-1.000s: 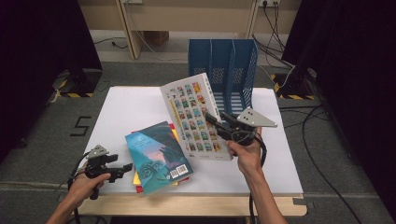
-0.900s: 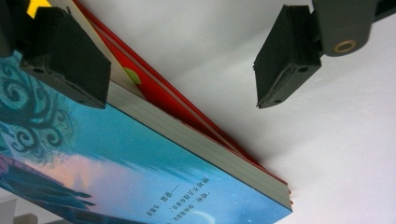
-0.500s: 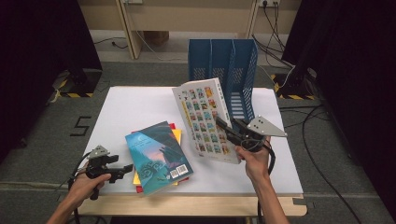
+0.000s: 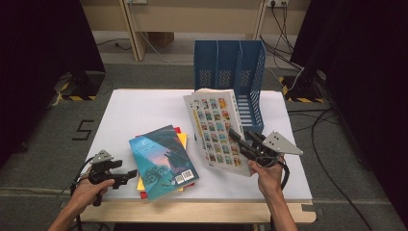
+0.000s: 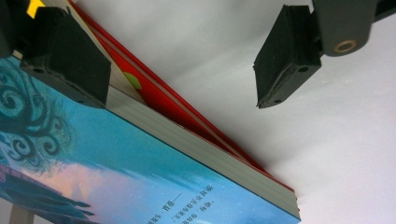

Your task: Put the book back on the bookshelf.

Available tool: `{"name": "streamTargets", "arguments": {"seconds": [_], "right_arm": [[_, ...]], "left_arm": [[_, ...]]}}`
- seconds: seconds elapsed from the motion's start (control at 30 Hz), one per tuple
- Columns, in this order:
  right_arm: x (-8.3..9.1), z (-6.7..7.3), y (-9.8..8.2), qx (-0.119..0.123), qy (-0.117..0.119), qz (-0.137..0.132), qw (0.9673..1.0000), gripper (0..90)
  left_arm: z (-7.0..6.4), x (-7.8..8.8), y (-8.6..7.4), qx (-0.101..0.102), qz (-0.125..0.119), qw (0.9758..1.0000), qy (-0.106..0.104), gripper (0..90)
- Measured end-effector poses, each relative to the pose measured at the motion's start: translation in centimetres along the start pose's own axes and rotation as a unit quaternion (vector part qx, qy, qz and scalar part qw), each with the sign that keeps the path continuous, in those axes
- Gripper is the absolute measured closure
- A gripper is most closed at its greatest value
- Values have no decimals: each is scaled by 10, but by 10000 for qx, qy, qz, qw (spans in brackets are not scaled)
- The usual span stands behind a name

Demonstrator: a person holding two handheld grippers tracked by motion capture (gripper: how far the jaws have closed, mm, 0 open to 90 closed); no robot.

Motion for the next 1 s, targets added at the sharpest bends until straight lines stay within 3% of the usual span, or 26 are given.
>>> {"name": "streamTargets", "arguments": {"seconds": [0.23, 0.67, 1.0], "right_arm": [[16, 1, -6, 105, -44, -15, 9999, 717], [43, 2, -25, 48, -176, 186, 9997, 738], [63, 3, -36, 19, -277, 136, 9995, 738]], "left_arm": [[1, 0, -1, 2, 28, 10000, 0, 179], [-1, -3, -2, -58, 106, 9999, -25, 179], [-1, -3, -2, -47, 115, 9999, -19, 179]]}}
Point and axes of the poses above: each handheld gripper's, and its own axes: x roughly backward along the jaws, y roughly out of its top, z roughly to its left, the point moved 4 cm from there along -x, roughly forward along the jaws, and after that the axes turned 3 degrees about -x, right-handed, at the moved point
